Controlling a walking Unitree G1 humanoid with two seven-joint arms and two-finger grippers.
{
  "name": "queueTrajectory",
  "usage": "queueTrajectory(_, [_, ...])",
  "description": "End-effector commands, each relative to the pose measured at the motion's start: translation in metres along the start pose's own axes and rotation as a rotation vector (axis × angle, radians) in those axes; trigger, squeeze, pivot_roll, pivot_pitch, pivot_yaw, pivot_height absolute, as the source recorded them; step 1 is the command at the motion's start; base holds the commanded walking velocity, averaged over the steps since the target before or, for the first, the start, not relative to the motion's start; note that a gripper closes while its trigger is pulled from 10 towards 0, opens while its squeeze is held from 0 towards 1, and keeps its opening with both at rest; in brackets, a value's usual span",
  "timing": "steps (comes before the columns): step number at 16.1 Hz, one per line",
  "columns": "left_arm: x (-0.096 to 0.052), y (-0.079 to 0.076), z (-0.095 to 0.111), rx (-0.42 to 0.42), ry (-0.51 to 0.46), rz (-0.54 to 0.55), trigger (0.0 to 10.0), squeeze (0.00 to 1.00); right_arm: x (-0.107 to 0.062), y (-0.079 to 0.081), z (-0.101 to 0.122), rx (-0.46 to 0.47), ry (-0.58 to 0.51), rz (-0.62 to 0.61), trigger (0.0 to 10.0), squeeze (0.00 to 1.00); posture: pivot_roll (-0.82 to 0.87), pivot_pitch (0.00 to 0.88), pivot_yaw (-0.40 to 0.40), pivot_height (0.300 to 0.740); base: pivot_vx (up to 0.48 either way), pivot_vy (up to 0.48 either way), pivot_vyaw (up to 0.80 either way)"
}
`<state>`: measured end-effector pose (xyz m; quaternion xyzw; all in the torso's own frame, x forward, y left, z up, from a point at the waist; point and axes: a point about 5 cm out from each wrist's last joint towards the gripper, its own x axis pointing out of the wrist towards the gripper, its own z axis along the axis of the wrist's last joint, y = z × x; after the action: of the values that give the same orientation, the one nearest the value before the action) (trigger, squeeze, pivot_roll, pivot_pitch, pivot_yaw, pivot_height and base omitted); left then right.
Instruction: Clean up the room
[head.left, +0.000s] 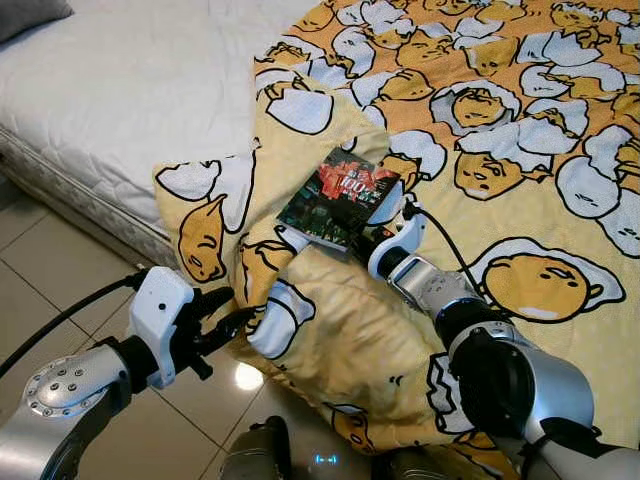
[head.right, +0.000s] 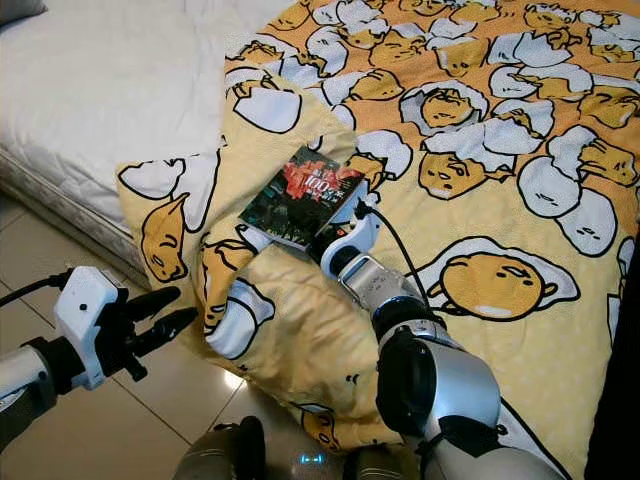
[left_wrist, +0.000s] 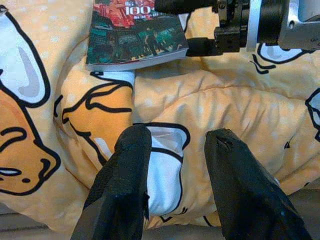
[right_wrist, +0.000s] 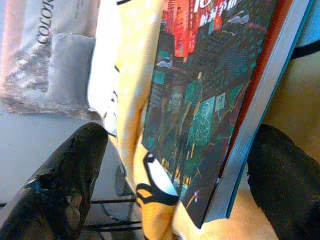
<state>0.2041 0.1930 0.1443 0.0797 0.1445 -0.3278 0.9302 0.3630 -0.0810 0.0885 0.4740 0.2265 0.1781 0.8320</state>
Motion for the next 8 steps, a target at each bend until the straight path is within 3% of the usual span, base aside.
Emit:
queueTrajectory(1, [-0.001,-0.001,-0.003,-0.001,0.014,0.002,10.0,0.0,-0.002,-0.009,-0.011,-0.002,0.019,-0.055,10.0,0.0,0.17,0.174,0.032,0.74,0.0,0.0,0.0])
queueTrajectory(5, [-0.005,-0.006,-0.005,-0.006,0.031,-0.011,10.0,0.0,-0.003,-0.019,-0.023,0.029,0.006,-0.155,10.0,0.0,0.18,0.209,0.048,0.74,0.0,0.0,0.0])
queueTrajectory(8, [-0.008,-0.009,-0.006,-0.008,0.043,-0.016,10.0,0.0,-0.001,-0.017,-0.025,0.049,-0.011,-0.188,10.0,0.0,0.19,0.223,0.055,0.74,0.0,0.0,0.0])
